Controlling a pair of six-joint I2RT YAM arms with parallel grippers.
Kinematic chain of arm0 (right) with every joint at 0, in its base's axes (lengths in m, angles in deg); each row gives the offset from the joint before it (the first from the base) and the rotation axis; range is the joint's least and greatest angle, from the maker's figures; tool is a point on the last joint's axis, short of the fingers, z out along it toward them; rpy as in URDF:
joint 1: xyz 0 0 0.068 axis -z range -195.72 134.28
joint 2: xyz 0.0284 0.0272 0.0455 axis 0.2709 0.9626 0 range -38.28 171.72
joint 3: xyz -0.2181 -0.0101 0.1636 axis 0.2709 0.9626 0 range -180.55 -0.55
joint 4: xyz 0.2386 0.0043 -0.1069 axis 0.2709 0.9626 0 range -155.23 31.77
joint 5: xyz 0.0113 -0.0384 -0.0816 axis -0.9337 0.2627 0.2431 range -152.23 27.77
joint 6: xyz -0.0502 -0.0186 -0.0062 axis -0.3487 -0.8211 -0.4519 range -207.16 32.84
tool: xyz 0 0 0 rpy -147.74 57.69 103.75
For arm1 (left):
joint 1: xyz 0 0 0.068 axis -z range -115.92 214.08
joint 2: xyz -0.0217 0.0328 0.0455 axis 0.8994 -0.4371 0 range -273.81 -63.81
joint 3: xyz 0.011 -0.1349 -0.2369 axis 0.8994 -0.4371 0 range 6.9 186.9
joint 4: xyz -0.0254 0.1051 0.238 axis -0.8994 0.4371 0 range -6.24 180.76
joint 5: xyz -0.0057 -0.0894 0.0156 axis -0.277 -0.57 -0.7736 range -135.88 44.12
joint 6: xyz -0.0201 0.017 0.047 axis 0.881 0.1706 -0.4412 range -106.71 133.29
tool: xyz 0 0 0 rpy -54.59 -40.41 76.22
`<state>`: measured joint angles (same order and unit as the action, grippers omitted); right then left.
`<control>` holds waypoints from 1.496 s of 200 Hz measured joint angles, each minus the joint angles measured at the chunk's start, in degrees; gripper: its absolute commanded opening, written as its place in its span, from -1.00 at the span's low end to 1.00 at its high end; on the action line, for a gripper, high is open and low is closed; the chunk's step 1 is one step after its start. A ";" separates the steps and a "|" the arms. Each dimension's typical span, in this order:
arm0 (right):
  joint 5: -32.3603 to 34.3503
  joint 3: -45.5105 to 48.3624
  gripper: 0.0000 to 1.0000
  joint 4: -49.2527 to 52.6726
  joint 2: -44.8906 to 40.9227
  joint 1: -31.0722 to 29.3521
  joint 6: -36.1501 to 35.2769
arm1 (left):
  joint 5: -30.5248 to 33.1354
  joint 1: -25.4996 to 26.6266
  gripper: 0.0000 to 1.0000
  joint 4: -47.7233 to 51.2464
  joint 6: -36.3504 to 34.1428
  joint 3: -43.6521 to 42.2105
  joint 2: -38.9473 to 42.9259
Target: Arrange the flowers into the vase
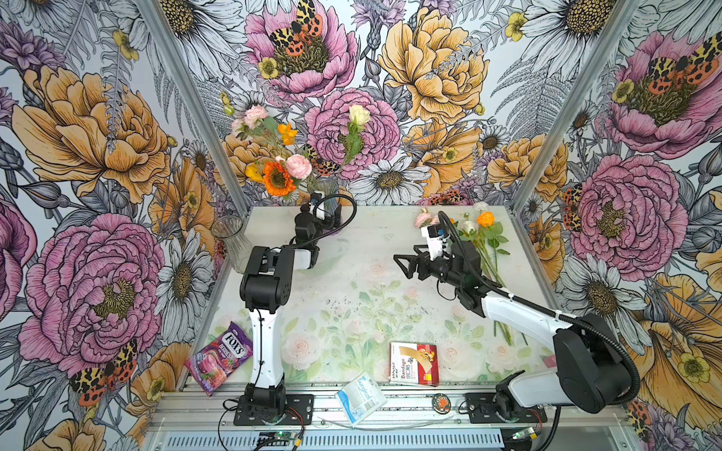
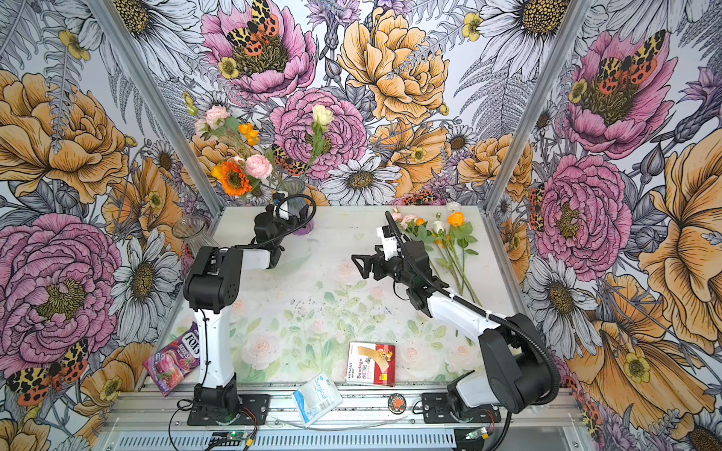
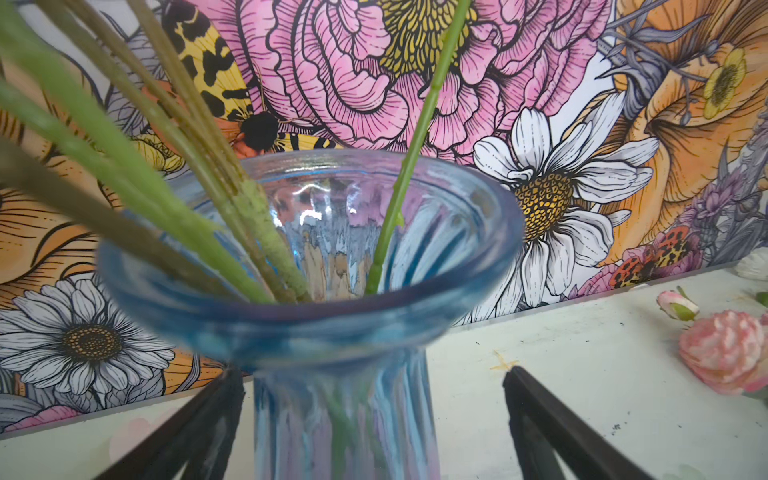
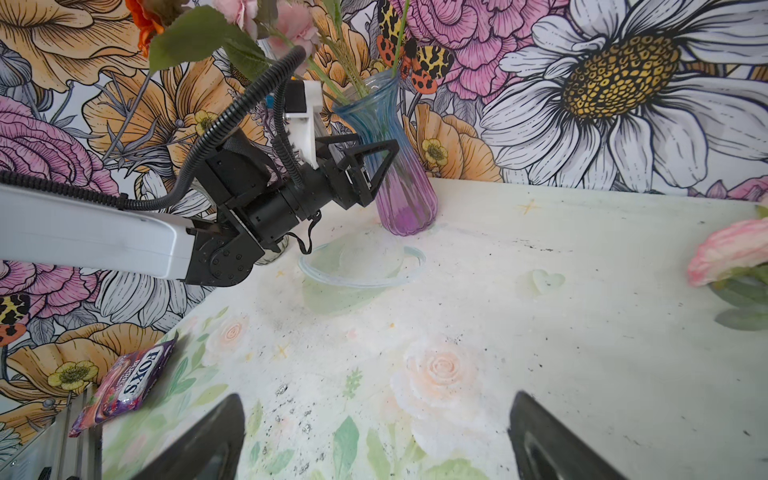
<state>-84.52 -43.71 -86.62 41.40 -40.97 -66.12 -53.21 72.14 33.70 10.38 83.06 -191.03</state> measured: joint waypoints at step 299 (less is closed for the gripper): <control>14.97 -1.86 0.99 19.26 -15.39 -24.83 2.08 | 35.78 -9.35 0.98 29.62 -0.02 -41.33 58.40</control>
<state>-69.54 -45.57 -67.36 26.01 -65.80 -64.05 -17.43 62.78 63.31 10.35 41.73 -132.63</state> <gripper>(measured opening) 0.995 0.987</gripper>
